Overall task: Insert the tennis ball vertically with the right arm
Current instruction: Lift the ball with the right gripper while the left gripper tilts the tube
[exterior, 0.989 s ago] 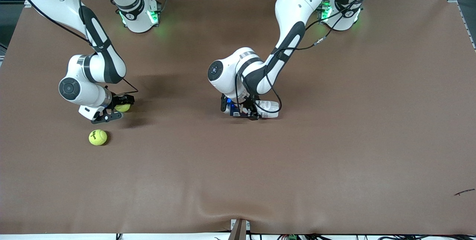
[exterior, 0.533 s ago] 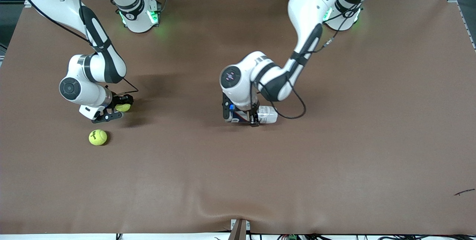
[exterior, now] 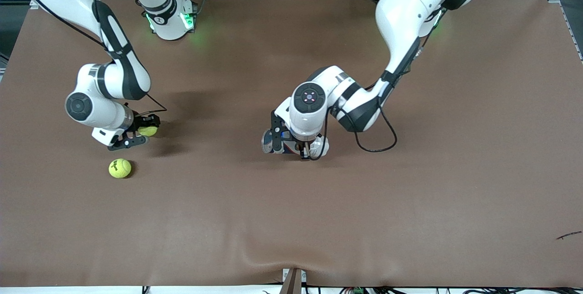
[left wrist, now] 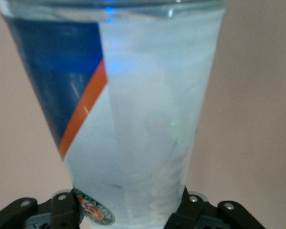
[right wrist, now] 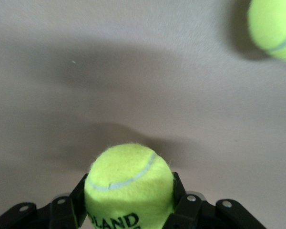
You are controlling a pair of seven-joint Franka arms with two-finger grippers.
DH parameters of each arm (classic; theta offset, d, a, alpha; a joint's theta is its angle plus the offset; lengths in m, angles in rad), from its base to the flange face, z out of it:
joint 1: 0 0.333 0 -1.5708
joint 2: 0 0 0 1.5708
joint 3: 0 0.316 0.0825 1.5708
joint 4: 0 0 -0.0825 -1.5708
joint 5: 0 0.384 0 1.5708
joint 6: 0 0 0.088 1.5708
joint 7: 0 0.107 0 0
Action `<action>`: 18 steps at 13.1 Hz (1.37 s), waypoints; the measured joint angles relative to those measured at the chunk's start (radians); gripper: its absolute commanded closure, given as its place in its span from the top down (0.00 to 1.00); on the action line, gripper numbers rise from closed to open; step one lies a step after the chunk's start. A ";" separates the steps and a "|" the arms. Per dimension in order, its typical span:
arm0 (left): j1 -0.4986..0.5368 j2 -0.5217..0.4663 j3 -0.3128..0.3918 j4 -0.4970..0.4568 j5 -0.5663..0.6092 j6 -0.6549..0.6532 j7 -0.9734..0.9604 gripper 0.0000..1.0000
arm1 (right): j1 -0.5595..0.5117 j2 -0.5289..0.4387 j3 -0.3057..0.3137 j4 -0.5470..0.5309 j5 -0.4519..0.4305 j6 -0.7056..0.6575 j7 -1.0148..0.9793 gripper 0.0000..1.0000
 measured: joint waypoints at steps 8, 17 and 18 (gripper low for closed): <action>0.080 0.001 -0.108 -0.020 -0.003 0.178 0.051 0.68 | -0.024 -0.100 -0.008 0.239 0.001 -0.390 -0.003 0.40; 0.225 0.012 -0.267 -0.150 -0.035 0.469 0.051 0.70 | -0.021 -0.093 0.003 0.409 0.082 -0.633 0.213 0.36; 0.226 0.013 -0.271 -0.174 -0.047 0.515 0.051 0.70 | -0.017 -0.092 0.006 0.416 0.108 -0.636 0.240 0.36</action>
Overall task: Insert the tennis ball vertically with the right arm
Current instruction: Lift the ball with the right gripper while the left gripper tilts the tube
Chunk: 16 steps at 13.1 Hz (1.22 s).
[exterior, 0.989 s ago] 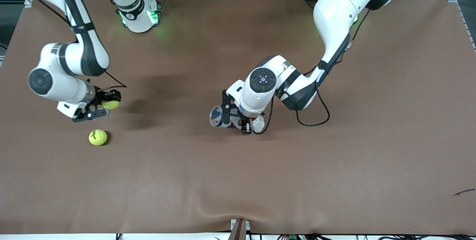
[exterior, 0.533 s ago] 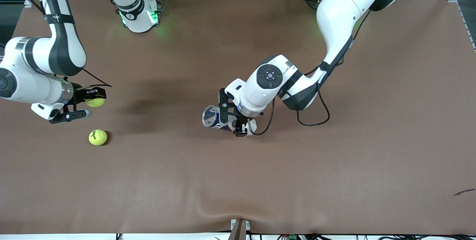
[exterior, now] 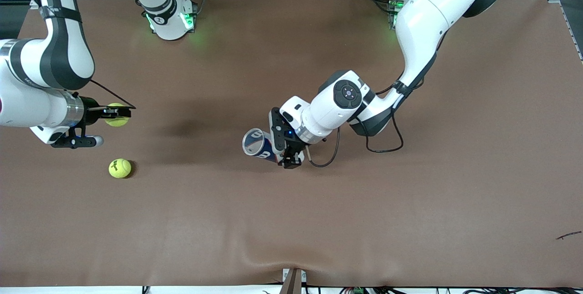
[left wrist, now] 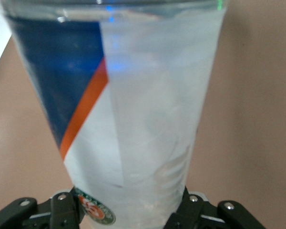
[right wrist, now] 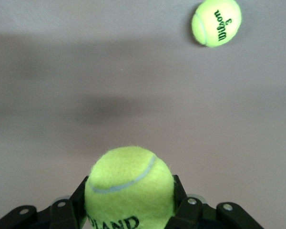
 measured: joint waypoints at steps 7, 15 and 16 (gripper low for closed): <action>0.002 0.005 -0.025 -0.052 -0.141 0.097 0.000 0.71 | 0.166 -0.001 0.013 0.193 0.108 -0.107 0.239 0.36; 0.056 0.048 -0.067 -0.069 -0.279 0.110 0.105 0.71 | 0.259 0.001 0.012 0.308 0.155 -0.113 0.547 0.36; 0.070 0.058 -0.076 -0.069 -0.294 0.113 0.124 0.70 | 0.259 0.002 0.008 0.308 0.153 -0.113 0.567 0.36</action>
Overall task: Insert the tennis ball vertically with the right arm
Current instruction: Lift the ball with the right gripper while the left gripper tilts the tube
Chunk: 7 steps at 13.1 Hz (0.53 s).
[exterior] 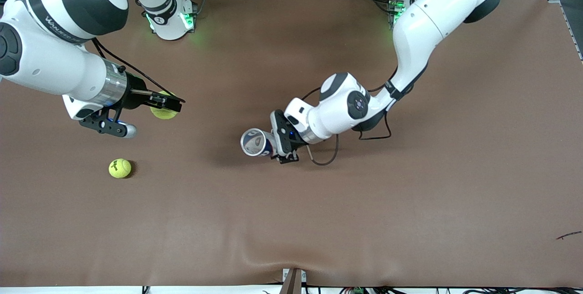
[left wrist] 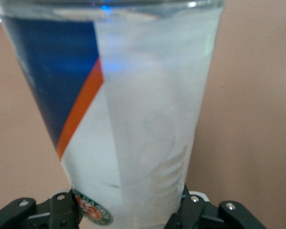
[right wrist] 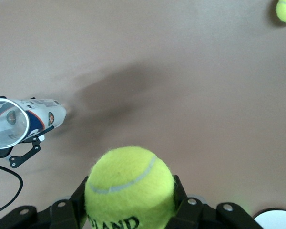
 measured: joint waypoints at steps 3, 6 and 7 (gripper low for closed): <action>0.049 0.013 -0.040 0.000 -0.099 -0.002 0.079 0.70 | -0.035 0.005 -0.020 0.001 -0.003 -0.003 0.026 0.36; 0.121 0.036 -0.089 -0.001 -0.165 -0.040 0.168 0.70 | -0.086 0.006 -0.024 0.002 -0.003 -0.021 0.028 0.35; 0.142 0.042 -0.102 -0.001 -0.183 -0.048 0.194 0.70 | -0.092 0.006 -0.025 0.004 -0.003 -0.021 0.031 0.35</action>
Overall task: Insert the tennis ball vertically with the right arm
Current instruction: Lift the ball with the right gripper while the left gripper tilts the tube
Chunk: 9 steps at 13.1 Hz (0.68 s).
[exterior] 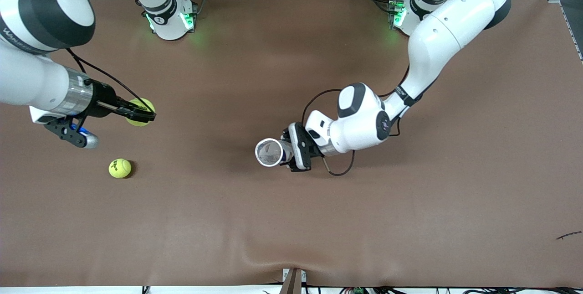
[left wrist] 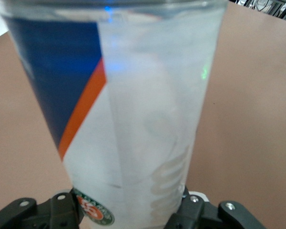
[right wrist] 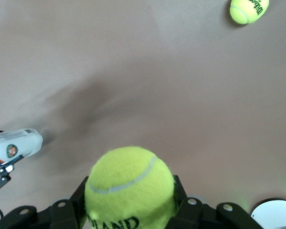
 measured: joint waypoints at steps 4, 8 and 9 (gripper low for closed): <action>0.064 0.028 -0.029 -0.001 -0.217 -0.046 0.295 0.69 | -0.021 0.000 0.000 0.011 0.000 0.005 0.008 0.33; 0.076 0.056 -0.030 -0.003 -0.488 -0.074 0.647 0.70 | -0.053 0.002 -0.001 0.016 0.000 0.079 0.008 0.32; 0.074 0.068 -0.030 -0.005 -0.563 -0.079 0.738 0.70 | -0.056 0.006 -0.001 0.016 0.000 0.087 0.008 0.32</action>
